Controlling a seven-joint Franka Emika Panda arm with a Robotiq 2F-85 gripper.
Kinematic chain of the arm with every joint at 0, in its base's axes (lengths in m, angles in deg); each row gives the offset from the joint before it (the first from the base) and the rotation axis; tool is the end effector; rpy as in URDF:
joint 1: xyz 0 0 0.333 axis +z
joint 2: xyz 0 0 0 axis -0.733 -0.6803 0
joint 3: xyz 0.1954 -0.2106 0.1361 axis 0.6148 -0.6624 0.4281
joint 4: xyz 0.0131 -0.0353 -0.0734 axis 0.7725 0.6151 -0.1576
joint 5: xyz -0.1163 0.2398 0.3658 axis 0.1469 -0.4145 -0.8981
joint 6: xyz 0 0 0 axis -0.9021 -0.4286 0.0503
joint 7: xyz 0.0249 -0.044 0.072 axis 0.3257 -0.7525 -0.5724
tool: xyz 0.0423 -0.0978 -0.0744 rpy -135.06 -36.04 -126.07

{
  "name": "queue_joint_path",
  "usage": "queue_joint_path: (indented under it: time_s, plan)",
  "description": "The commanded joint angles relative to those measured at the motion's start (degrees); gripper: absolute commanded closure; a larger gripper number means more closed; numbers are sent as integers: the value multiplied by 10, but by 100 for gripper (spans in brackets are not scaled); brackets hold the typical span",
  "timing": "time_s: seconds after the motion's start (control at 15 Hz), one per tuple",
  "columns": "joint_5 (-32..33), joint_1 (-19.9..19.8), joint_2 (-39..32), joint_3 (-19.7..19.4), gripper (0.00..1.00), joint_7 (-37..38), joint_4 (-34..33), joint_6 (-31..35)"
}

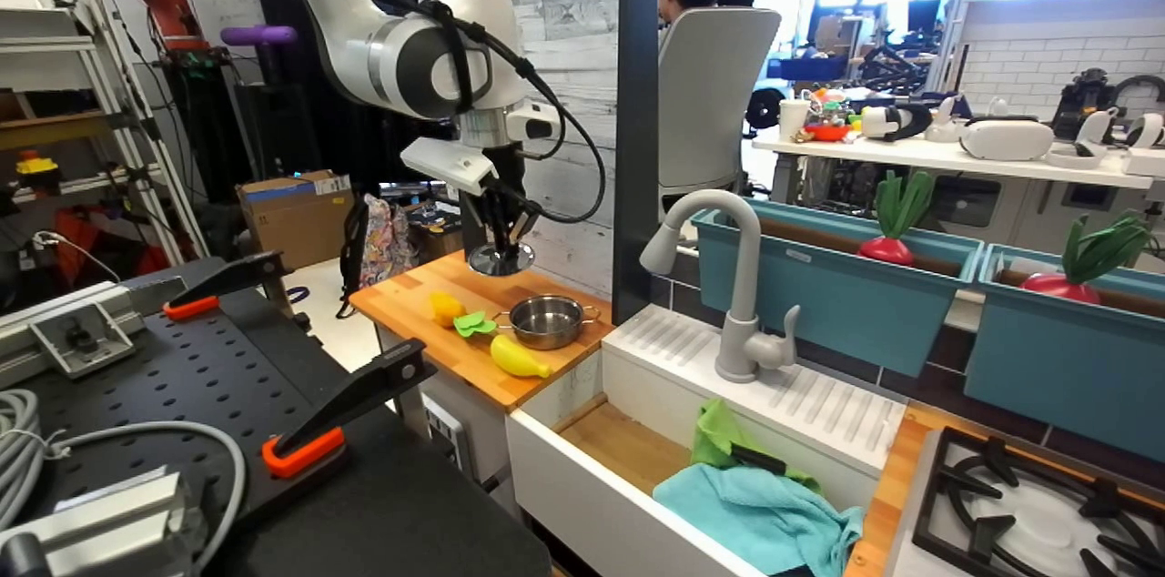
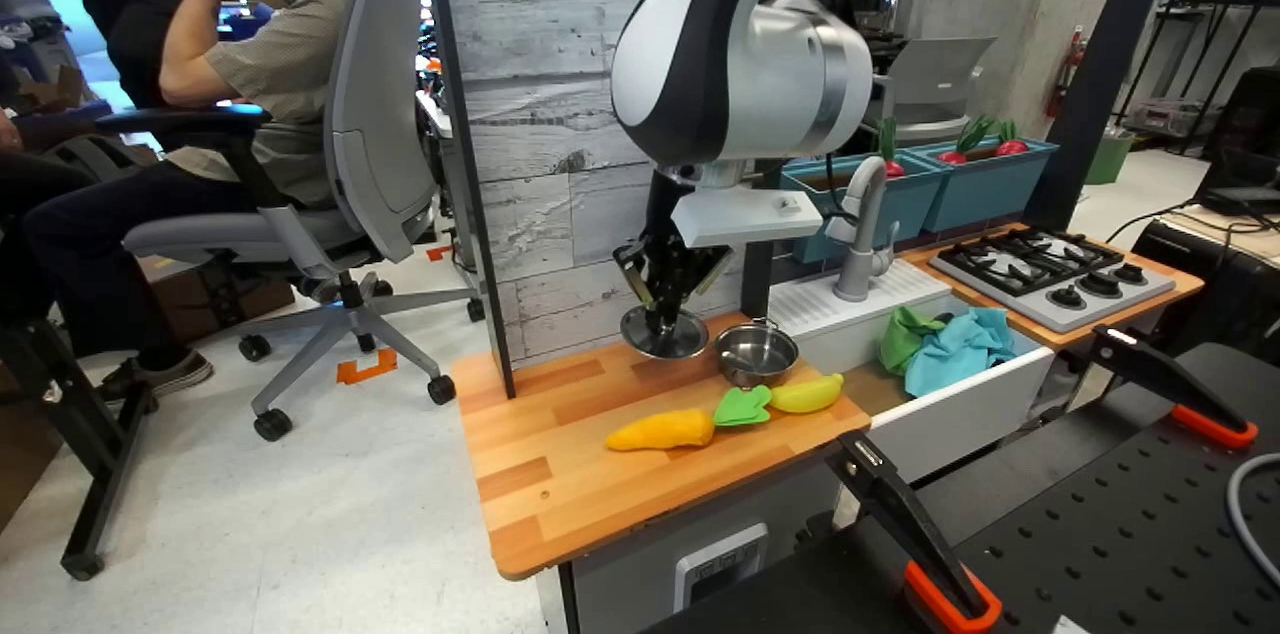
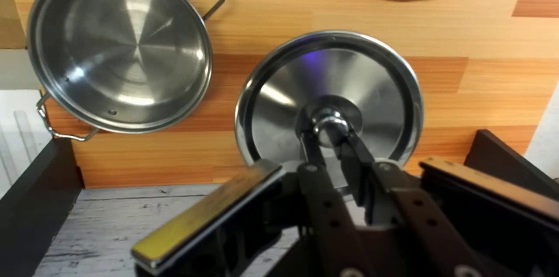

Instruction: Remove the silver lid from the silver pot and put it on the table

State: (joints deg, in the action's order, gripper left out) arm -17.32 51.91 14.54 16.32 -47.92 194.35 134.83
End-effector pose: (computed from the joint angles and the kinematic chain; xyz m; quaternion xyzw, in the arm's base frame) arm 0.6509 0.1275 -0.0105 -0.9947 -0.0520 -0.0691 0.0560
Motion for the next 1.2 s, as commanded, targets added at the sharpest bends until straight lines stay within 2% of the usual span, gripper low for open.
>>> queue_joint_path:
  time_s: [0.0, 0.27, 0.67, 0.73, 0.8, 1.13]
  plan:
    - [2, -1, -47, 6, 95, -4, -55, -21]
    - [4, 5, -92, 2, 95, -1, -105, -43]
    - [4, 14, -141, 0, 95, 2, -183, -113]
    - [3, 14, -147, 0, 59, 3, -193, -123]
    - [3, 14, -152, 1, 56, 2, -203, -134]
    - [1, 14, -153, 2, 19, 3, -214, -167]
